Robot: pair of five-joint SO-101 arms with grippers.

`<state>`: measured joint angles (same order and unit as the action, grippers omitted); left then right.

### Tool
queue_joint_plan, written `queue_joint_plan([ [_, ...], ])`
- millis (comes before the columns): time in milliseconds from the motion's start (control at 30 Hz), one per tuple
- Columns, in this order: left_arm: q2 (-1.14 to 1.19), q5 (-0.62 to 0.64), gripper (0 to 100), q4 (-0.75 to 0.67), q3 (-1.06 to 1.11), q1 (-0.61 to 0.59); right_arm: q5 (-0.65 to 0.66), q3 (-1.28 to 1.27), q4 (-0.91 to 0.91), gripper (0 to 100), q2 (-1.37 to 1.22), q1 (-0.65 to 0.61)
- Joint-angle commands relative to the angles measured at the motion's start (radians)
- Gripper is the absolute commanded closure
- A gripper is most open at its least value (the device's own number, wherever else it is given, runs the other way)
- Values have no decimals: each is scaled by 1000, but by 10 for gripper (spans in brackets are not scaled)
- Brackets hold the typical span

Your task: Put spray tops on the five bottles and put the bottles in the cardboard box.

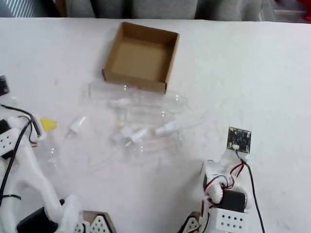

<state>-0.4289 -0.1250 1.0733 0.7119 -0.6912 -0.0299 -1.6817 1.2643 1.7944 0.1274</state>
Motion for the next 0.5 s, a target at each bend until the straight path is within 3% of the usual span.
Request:
queue_joint_plan([
  [0,-42,-371,808,89,-92,-12,0,-9,7,982,12,12],
  [67,-42,-545,861,120,-92,-7,0,-9,7,982,12,12],
  [200,-42,-956,852,180,-72,-8,0,-9,7,982,12,12],
  [467,-42,-1485,828,186,-57,-16,0,-9,7,982,12,12],
])
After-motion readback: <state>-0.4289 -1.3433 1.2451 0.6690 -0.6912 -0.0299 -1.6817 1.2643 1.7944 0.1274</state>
